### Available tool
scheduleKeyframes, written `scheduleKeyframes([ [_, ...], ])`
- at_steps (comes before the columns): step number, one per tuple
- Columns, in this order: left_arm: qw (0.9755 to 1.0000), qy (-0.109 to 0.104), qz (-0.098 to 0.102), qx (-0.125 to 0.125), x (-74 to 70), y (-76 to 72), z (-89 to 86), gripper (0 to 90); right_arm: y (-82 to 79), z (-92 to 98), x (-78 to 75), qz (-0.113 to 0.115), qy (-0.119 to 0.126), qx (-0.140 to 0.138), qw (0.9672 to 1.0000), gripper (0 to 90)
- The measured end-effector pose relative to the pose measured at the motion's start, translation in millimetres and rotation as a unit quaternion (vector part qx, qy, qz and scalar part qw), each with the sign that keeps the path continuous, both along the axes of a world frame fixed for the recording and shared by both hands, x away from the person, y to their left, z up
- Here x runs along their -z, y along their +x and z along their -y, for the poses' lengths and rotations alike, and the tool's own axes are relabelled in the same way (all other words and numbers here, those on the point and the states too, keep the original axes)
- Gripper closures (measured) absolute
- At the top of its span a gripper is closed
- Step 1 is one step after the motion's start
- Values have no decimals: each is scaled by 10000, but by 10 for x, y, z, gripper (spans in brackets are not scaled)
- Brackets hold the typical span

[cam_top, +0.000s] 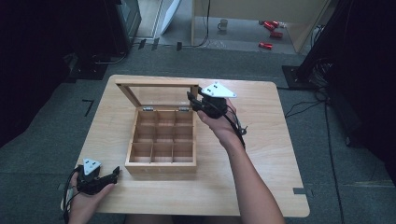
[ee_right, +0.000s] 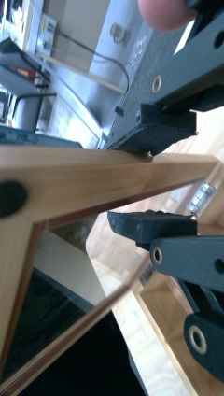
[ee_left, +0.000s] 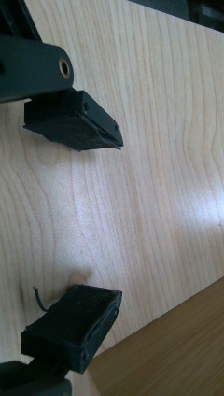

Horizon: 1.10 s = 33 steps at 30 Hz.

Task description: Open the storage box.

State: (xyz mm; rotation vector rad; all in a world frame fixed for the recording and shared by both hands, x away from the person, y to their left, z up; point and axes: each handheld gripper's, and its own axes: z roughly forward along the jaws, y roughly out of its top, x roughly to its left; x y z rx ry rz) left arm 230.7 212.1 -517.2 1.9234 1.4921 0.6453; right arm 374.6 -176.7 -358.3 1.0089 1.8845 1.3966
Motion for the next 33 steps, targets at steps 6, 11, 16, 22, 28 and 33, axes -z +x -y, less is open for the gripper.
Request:
scheduleKeyframes([
  [6,10000,5,-9,14,-1,1,-1,230,263,-41,-84,-112,1,319,9994,665],
  [11,10000,9,-9,19,-2,1,0,230,498,-59,-122,-362,196,615,9973,667],
  [16,10000,0,-5,28,-1,4,3,229,670,-68,-108,-546,423,773,9946,670],
  [22,10000,1,-7,33,-1,5,4,229,834,-103,-96,-721,488,982,9913,669],
  [28,10000,1,-8,37,-1,8,5,230,938,-126,-65,-818,566,1129,9886,668],
  [33,10000,4,-10,41,-2,10,6,229,980,-137,-41,-830,606,1186,9876,667],
])
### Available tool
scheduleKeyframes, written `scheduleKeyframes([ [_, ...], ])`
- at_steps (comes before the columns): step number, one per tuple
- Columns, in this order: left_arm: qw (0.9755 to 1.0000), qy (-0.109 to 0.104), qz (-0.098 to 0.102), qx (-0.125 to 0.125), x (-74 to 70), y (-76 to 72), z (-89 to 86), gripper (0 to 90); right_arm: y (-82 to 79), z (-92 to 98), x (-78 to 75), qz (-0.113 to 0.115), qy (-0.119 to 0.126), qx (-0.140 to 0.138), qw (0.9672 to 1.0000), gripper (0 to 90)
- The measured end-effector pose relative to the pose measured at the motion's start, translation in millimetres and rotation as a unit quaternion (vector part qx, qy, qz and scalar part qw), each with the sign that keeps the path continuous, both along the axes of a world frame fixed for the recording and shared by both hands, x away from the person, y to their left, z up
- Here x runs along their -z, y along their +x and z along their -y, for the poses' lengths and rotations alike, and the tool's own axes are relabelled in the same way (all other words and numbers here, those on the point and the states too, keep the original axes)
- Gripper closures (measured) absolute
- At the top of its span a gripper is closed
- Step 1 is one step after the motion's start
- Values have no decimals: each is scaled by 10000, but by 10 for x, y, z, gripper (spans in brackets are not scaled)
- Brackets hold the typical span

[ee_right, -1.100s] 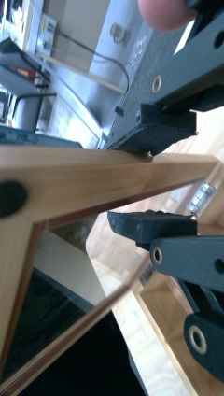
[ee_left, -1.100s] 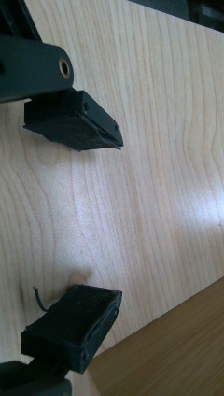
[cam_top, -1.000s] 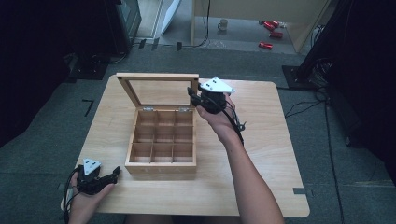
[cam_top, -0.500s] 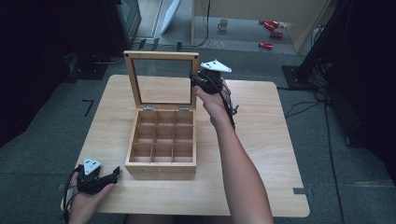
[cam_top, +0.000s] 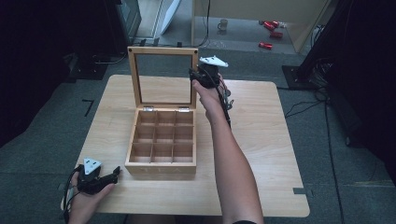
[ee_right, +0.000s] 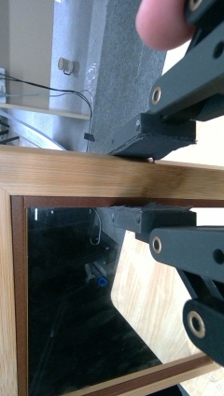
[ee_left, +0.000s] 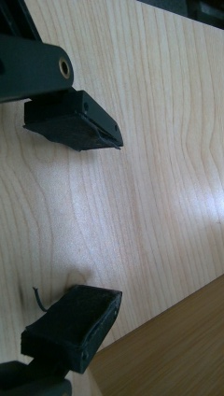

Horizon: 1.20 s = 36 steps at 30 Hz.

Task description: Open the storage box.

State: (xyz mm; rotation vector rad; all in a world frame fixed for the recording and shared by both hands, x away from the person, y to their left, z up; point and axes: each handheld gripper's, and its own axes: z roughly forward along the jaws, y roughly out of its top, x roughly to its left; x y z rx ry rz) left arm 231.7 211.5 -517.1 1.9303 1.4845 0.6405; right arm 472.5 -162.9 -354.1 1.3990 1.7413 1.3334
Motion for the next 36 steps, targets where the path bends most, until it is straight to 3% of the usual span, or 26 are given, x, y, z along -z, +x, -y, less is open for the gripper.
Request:
scheduleKeyframes([
  [10,10000,0,-1,2,0,1,1,230,1,-24,-5,-21,29,105,9999,636],
  [15,10000,1,-1,1,0,1,1,229,-67,46,-70,-43,346,12,9994,310],
  [17,10000,-5,-2,-3,0,2,3,229,-115,68,-100,-74,325,-37,9994,208],
  [20,10000,-7,-3,-5,0,4,5,229,-219,96,-124,-96,192,-149,9997,132],
  [25,10000,-3,-5,-5,0,4,5,229,-457,185,-101,-29,-18,-299,9995,76],
  [36,10000,0,-2,-3,1,3,5,230,-891,589,123,-181,-79,-333,9992,30],
])
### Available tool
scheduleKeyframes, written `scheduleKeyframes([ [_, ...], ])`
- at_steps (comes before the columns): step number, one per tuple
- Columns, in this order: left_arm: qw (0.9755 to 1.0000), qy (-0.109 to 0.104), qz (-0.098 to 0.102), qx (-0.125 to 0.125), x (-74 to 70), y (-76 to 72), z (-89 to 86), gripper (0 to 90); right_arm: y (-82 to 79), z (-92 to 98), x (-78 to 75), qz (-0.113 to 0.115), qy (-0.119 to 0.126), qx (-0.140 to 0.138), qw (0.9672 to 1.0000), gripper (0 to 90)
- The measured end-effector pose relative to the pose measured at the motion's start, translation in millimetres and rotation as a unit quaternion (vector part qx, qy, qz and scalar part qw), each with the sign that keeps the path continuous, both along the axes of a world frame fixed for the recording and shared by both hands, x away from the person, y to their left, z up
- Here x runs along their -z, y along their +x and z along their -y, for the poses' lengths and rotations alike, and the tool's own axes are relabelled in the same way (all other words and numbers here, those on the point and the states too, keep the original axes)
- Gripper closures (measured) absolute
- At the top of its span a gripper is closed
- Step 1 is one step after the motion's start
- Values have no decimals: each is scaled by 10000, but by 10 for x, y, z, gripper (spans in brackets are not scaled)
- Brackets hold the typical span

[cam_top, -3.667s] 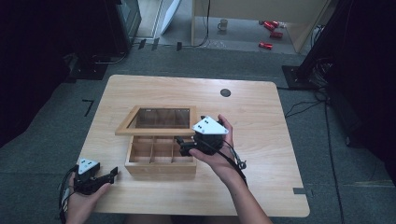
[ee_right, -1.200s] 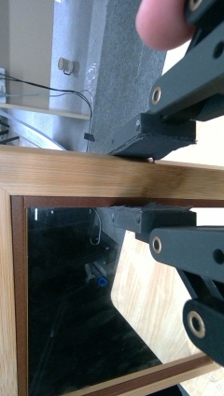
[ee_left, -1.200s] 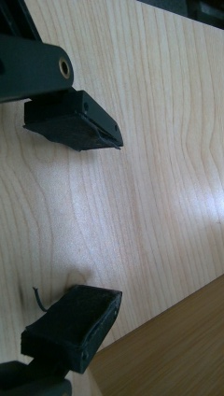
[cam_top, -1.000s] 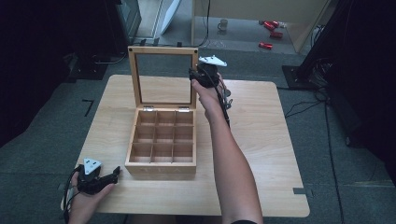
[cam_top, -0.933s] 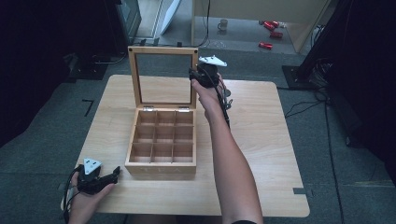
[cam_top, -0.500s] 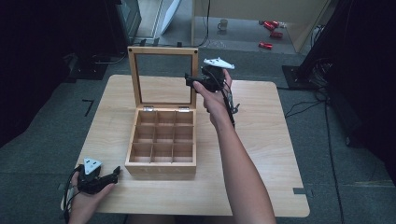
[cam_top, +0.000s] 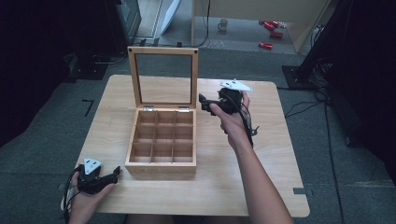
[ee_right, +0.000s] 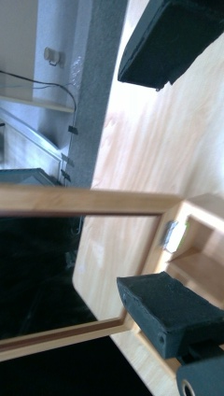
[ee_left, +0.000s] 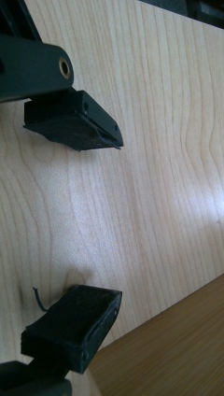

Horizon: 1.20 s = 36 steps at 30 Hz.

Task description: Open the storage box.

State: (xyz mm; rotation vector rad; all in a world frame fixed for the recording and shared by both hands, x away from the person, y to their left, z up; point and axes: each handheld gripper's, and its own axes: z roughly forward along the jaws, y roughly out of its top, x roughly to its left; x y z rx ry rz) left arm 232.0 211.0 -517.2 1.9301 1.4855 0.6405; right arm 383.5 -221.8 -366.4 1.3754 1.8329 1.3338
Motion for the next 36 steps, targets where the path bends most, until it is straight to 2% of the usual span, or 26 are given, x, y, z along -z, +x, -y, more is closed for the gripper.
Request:
scheduleKeyframes([
  [22,10000,2,5,-3,0,-4,3,230,-803,880,481,-68,-105,394,9991,29],
  [29,10000,-1,8,-5,1,-6,5,230,-1030,1115,667,-151,-230,523,9983,29],
  [36,10000,-2,3,-6,0,-7,5,230,-1271,1381,839,-271,-141,756,9967,29],
])
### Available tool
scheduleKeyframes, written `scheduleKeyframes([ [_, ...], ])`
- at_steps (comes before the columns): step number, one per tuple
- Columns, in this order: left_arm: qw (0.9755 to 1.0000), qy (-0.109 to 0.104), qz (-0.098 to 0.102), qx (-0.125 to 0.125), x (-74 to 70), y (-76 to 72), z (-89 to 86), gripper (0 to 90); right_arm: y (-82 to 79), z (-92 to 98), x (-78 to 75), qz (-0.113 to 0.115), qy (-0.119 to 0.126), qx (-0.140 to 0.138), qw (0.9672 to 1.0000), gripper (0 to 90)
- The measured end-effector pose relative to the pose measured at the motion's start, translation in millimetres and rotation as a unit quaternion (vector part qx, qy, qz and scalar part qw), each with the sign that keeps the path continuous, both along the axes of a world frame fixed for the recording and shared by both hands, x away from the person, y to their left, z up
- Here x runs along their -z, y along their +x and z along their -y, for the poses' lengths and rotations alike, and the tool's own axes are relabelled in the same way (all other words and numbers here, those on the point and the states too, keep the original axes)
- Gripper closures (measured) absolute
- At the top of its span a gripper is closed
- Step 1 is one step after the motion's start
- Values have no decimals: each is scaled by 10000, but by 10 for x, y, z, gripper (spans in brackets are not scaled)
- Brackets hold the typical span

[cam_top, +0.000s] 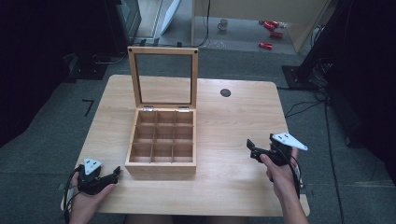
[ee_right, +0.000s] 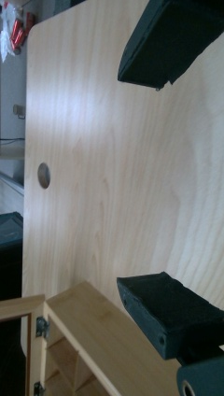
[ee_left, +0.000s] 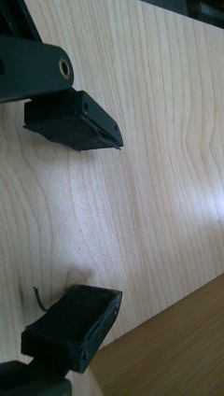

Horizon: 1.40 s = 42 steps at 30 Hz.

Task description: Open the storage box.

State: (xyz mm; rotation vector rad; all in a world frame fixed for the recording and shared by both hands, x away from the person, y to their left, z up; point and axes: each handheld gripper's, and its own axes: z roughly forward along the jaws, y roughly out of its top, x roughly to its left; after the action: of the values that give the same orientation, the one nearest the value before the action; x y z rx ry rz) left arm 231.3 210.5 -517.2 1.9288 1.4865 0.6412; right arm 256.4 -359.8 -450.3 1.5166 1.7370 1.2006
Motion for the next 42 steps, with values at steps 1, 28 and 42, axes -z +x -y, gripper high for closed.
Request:
scheduleKeyframes([
  [1,10000,1,-1,0,0,0,0,230,-39,42,21,-23,1,40,10000,29],
  [28,10000,-1,-3,-10,0,-6,1,231,-867,796,729,-947,-469,721,9918,31],
  [42,10000,-3,0,-10,0,-10,3,231,-888,697,792,-1125,-832,634,9881,25],
])
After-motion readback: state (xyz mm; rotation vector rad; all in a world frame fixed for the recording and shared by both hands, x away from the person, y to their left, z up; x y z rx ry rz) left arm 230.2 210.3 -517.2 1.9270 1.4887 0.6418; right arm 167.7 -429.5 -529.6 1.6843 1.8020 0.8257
